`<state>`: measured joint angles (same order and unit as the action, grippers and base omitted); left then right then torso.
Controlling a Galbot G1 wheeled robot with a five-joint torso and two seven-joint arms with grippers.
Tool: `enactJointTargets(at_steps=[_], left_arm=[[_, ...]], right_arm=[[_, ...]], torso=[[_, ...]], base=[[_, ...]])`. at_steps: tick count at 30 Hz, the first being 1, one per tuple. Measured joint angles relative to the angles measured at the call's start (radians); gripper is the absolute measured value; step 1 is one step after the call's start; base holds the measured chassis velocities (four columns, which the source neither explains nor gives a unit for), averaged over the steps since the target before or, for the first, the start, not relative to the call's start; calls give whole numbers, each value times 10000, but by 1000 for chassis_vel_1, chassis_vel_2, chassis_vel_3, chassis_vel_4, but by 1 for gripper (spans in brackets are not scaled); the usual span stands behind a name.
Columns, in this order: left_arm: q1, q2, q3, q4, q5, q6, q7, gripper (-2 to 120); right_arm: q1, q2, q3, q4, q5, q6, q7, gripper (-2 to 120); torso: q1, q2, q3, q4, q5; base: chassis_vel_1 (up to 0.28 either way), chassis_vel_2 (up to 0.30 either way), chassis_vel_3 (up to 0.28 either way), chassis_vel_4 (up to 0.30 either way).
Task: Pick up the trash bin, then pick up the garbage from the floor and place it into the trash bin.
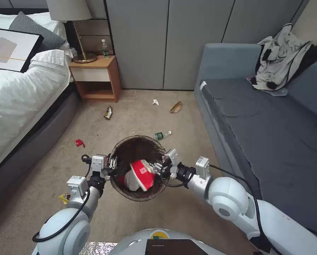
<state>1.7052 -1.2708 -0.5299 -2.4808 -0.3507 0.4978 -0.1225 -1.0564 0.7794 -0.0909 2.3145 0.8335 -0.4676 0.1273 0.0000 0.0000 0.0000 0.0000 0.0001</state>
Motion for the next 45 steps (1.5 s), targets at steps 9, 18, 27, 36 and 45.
enactJointTargets(at_steps=[9, 18, 27, 36, 45], left_arm=[[-1, -69, 22, 0, 90, -11, 24, 5], [-29, -161, 38, 41, 125, -20, 33, 5], [-41, -269, 12, 120, 180, -28, 47, 5], [-60, -428, -6, 185, 301, -73, 61, 5], [17, -570, -108, 203, 405, -195, 71, 5]], right_arm=[[166, 29, -68, -78, 189, 32, 98, 77], [69, -51, 443, 343, 435, 123, 153, 100], [-771, -338, 2001, 1289, 930, 286, -205, 100], [-1582, -349, 3559, 1446, 1125, 608, 279, 100], [-2331, 685, 3951, 804, -1079, 1899, 575, 100]], torso=[[0, 0, 0, 0, 0], [0, 0, 0, 0, 0], [0, 0, 0, -1, -1], [0, 0, 0, 2, 0], [0, 0, 1, 1, 0]], base=[[0, 0, 0, 0], [0, 0, 0, 0], [0, 0, 0, 0], [0, 0, 0, 0], [0, 0, 0, 0]])
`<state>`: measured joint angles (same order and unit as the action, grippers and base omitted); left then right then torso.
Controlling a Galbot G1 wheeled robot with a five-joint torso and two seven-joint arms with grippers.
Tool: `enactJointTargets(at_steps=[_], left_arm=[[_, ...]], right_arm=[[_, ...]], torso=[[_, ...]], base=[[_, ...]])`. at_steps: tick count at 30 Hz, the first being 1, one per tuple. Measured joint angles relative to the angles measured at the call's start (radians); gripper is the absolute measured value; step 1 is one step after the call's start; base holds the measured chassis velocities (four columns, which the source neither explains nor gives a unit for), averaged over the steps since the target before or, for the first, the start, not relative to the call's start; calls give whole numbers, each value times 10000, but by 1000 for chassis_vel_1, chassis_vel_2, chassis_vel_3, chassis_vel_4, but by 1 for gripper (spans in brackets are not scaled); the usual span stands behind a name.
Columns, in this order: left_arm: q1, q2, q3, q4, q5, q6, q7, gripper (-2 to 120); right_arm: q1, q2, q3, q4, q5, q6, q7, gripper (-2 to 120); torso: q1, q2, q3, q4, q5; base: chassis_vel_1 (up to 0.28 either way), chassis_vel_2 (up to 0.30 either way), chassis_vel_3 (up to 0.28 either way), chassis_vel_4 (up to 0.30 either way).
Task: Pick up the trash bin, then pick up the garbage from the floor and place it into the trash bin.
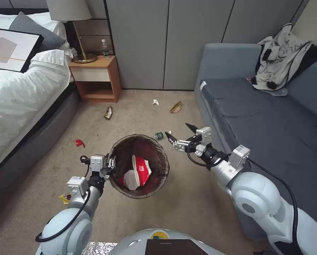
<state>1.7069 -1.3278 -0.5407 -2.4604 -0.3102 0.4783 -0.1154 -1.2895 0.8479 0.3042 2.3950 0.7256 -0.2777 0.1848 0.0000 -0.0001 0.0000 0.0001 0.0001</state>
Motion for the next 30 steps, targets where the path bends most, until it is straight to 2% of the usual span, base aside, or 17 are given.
enactJointTargets(at_steps=[1, 2, 4, 9, 11, 12, 13, 16, 20, 25, 29, 30], left_arm=[[0, 0, 0, 0, 0, 0, 0, 5], [21, -11, -33, -17, 9, -8, 0, 5], [63, -18, -101, -50, 13, -22, 1, 5], [110, -38, -203, -75, 16, -66, 1, 5], [76, -73, -208, -47, 47, -152, 33, 5], [76, -73, -208, -47, 47, -152, 33, 5], [68, -99, -197, -37, 78, -170, 54, 5], [78, -118, -193, -32, 107, -176, 79, 5], [101, -124, -217, 1, 277, -220, 99, 5], [127, -137, -220, 57, 518, -328, 101, 5], [171, -198, -235, 122, 873, -432, 104, 5], [171, -198, -235, 122, 873, -432, 104, 5]], right_arm=[[0, 0, 0, 0, 0, 0, 0, 100], [-318, 402, 113, -209, -902, 347, -70, 100], [-637, 845, 260, -433, -1793, 688, -203, 100], [-1106, 1401, 476, -648, -2662, 1054, -316, 100], [-1754, 1940, 907, -981, -3756, 1805, -711, 100], [-1754, 1940, 907, -981, -3756, 1805, -711, 100], [-2117, 2249, 1211, -1159, -4218, 2315, -965, 100], [-2511, 2567, 1498, -1295, -4528, 2750, -1202, 100], [-3532, 3503, 1934, -1447, -5052, 3680, -1444, 100], [-3999, 4066, 1987, -1496, -5516, 4000, -1465, 100], [-4285, 4936, 2036, -1533, -5853, 4065, -1581, 100], [-4285, 4936, 2036, -1533, -5853, 4065, -1581, 100]], torso=[[0, 0, 0, 0, 0], [0, 0, 0, -2, 1], [0, 0, 0, -3, -2], [0, 1, 0, 0, -2], [0, 0, 0, -4, -2], [0, 0, 0, -4, -2], [0, 1, -1, -3, -1], [0, 0, 0, -3, -1], [0, 0, -1, -3, -2], [0, 0, -1, -2, -2], [0, 0, -1, -1, -1], [0, 0, -1, -1, -1]], base=[[0, 0, 0, 0], [0, 0, 0, 0], [0, 0, 0, 0], [0, 0, 0, 0], [0, 0, 0, 0], [0, 0, 0, 0], [0, 0, 0, 0], [0, 0, 0, 0], [0, 0, 0, 0], [0, 0, 0, 0], [0, 0, 0, 0], [0, 0, 0, 0]])
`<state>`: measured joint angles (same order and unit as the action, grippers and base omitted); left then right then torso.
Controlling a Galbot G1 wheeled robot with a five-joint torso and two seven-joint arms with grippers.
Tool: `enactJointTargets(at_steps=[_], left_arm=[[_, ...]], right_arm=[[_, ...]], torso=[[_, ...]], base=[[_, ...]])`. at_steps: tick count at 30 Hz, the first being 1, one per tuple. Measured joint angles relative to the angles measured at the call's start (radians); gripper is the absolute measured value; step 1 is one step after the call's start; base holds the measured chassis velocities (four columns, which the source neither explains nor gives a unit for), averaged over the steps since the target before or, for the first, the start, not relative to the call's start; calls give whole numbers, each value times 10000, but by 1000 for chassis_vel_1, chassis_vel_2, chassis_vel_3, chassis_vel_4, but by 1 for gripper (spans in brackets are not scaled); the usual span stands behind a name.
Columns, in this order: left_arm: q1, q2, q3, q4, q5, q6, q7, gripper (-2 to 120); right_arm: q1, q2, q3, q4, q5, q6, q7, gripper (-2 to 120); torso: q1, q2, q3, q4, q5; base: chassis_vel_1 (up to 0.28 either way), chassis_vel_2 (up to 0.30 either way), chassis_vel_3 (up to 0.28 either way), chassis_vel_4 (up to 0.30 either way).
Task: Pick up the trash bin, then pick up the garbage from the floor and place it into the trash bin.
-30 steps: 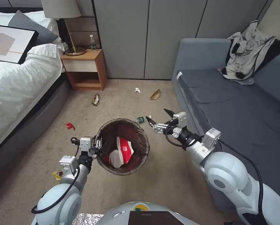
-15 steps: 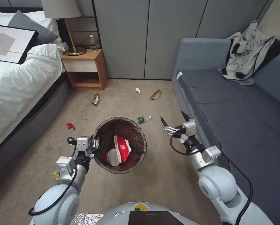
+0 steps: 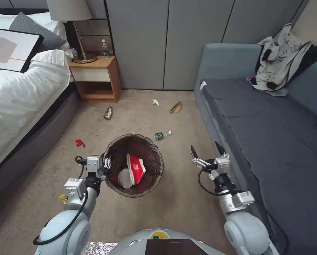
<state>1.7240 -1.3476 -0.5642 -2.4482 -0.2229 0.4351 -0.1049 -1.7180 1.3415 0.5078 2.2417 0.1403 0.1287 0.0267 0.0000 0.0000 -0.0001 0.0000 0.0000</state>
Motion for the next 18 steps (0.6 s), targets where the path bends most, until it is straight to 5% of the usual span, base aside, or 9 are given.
enactJointTargets(at_steps=[18], left_arm=[[155, -183, -250, 68, 320, -9, -46, 5]], right_arm=[[56, -113, 35, 186, 406, -285, -101, 100]], torso=[[0, 0, 0, 0, 0]], base=[[0, 0, 0, 0]])
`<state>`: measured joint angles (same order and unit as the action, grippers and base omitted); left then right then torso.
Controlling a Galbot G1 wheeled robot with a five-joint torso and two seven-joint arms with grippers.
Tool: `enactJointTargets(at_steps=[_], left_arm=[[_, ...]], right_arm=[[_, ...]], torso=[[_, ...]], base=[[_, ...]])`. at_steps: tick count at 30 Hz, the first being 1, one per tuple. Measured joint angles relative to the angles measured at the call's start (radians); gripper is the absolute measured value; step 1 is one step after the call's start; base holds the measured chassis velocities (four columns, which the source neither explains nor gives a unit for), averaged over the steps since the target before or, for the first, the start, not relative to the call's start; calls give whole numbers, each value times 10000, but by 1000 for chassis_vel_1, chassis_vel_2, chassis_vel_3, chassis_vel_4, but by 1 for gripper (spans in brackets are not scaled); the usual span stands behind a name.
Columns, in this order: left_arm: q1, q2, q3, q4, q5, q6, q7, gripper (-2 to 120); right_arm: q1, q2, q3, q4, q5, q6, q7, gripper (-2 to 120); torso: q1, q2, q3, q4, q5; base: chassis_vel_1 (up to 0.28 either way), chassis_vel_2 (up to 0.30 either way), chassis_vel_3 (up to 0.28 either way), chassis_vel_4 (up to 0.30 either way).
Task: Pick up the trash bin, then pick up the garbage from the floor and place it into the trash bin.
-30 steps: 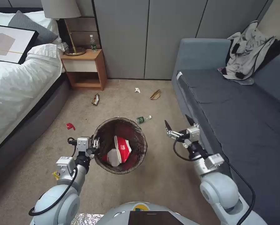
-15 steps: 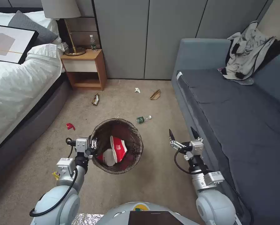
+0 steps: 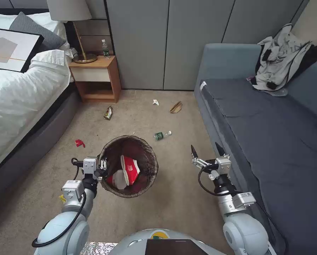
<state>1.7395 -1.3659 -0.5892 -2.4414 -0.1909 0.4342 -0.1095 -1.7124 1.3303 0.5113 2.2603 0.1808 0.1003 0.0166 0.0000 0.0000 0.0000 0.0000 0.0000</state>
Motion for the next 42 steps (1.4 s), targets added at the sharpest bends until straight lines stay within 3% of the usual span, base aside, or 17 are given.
enactJointTargets(at_steps=[42], left_arm=[[9, -8, -184, 10, -121, -36, 28, 5]], right_arm=[[-94, -8, 161, 23, 338, -53, -251, 100]], torso=[[0, 0, 0, 0, 0]], base=[[-15, 17, 15, -18]])
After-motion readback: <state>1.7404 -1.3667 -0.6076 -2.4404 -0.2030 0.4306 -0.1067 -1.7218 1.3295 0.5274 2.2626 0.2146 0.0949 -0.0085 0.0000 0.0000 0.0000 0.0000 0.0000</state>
